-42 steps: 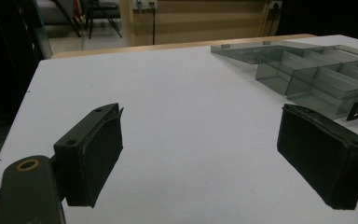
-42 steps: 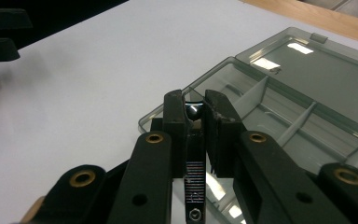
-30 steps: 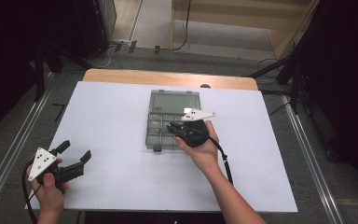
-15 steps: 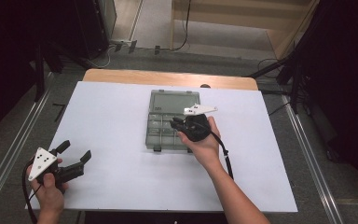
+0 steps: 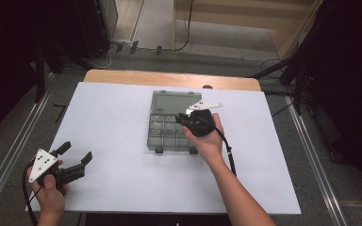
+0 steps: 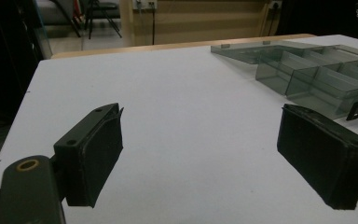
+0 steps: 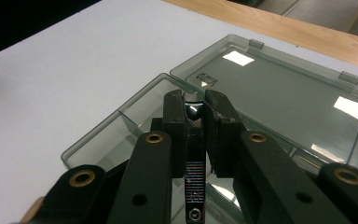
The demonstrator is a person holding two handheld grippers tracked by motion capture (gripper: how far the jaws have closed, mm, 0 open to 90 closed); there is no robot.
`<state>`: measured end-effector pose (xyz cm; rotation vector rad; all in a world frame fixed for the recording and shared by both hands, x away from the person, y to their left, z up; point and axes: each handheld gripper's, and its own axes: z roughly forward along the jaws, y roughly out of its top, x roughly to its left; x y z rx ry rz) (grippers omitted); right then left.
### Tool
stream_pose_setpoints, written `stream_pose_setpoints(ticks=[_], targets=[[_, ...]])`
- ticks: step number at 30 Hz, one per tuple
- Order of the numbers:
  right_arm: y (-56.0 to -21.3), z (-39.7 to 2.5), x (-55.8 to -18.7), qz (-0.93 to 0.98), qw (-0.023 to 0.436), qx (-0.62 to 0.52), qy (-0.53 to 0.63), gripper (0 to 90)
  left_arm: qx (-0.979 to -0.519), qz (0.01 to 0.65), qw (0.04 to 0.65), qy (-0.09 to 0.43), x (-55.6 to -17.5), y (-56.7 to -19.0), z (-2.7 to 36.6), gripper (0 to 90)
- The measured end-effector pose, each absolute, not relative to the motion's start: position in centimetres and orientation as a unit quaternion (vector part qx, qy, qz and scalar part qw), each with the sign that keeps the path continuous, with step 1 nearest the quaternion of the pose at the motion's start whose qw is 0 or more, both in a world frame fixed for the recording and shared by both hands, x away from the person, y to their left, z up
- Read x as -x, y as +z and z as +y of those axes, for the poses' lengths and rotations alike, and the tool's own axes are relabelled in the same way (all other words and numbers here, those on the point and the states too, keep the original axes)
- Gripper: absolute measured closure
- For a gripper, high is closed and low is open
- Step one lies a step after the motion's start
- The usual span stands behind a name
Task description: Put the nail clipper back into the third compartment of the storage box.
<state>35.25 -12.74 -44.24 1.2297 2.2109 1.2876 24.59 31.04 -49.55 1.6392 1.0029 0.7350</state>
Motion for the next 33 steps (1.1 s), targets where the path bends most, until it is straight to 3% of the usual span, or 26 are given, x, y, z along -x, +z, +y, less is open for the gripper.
stream_pose_setpoints(ticks=[27,28,32,33], targets=[[-46.7,-13.5,-38.7,0.755,0.134,-0.481,0.426,79.9,-0.683,0.417,0.516,0.305,-24.6,-49.6,31.0,14.1],[-46.8,-13.7,-38.8,0.753,0.127,-0.482,0.43,75.1,-0.683,0.417,0.516,0.305,-24.6,-49.6,31.0,14.2],[-46.5,-14.0,-38.6,0.742,0.125,-0.489,0.441,35.6,-0.683,0.417,0.517,0.305,-24.6,-49.6,31.1,14.2],[-46.3,-14.1,-38.5,0.737,0.126,-0.49,0.448,13.6,-0.682,0.417,0.517,0.305,-24.6,-49.6,31.0,14.2]])
